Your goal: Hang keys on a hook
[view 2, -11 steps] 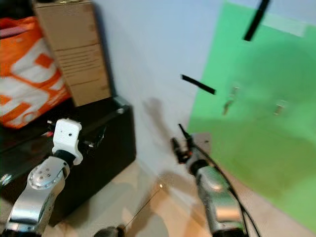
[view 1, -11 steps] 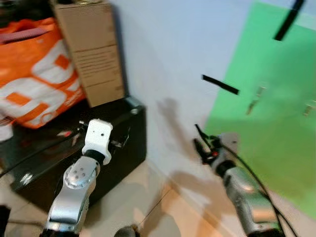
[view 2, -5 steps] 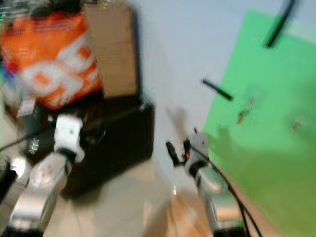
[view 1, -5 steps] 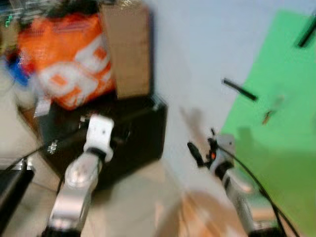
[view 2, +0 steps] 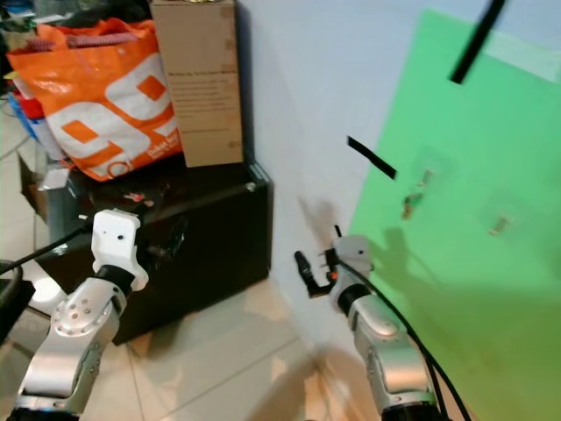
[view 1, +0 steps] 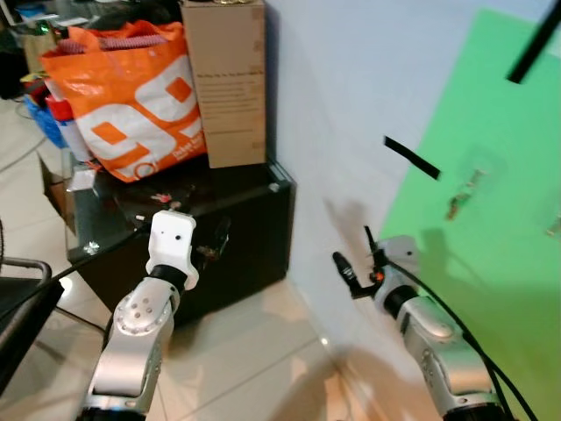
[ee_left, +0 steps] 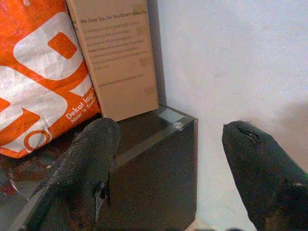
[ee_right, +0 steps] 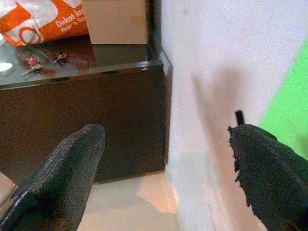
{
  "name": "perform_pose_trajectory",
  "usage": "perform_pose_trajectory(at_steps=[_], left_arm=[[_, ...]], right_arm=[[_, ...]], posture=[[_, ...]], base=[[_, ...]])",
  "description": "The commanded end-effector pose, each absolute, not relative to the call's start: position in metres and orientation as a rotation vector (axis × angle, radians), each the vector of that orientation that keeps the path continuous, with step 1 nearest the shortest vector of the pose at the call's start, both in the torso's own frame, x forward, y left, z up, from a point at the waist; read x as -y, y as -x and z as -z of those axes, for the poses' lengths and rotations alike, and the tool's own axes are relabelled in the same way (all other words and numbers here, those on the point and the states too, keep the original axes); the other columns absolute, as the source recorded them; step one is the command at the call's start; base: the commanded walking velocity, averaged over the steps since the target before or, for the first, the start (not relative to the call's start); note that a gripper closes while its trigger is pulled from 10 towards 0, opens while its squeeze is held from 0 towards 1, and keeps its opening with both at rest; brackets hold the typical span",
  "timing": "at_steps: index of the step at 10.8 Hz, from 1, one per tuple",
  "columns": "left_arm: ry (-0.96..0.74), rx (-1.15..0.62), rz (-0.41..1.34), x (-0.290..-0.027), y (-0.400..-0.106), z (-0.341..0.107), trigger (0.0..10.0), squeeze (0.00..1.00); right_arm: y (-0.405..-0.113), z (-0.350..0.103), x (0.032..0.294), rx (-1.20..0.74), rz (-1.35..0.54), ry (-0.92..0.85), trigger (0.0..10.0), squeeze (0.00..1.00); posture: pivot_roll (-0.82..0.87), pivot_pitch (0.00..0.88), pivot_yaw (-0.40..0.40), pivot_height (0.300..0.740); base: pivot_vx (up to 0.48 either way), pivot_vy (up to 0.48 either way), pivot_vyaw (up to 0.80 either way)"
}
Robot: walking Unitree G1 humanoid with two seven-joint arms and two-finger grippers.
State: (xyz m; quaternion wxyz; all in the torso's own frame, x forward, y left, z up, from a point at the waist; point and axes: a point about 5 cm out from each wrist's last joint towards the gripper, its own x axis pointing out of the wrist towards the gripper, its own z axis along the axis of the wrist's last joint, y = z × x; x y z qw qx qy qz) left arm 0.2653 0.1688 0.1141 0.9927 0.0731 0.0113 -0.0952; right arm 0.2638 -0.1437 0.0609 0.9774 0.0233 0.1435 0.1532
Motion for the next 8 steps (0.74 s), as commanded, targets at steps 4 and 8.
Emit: perform_pose_trajectory(at_steps=[4,8], left_arm=[[-0.159,-0.014,0.138,-0.1796,-0.2603,-0.1166,10.0,0.00],[-0.154,-0.015,0.129,-0.1825,-0.2604,-0.1156,10.0,0.00]], right_arm=[[-0.2708,-0.0689,0.1410,-0.222,-0.245,-0.053,10.0,1.00],[-0.2755,-0.0659,0.1485,-0.220,-0.206,0.026,10.0,1.00]], posture=[[-0.02,0.000,-0.024,0.740],[-0.03,0.000,-0.023,0.740]], base=[[0.298,0.000,0.58],[0.331,0.000,0.00]])
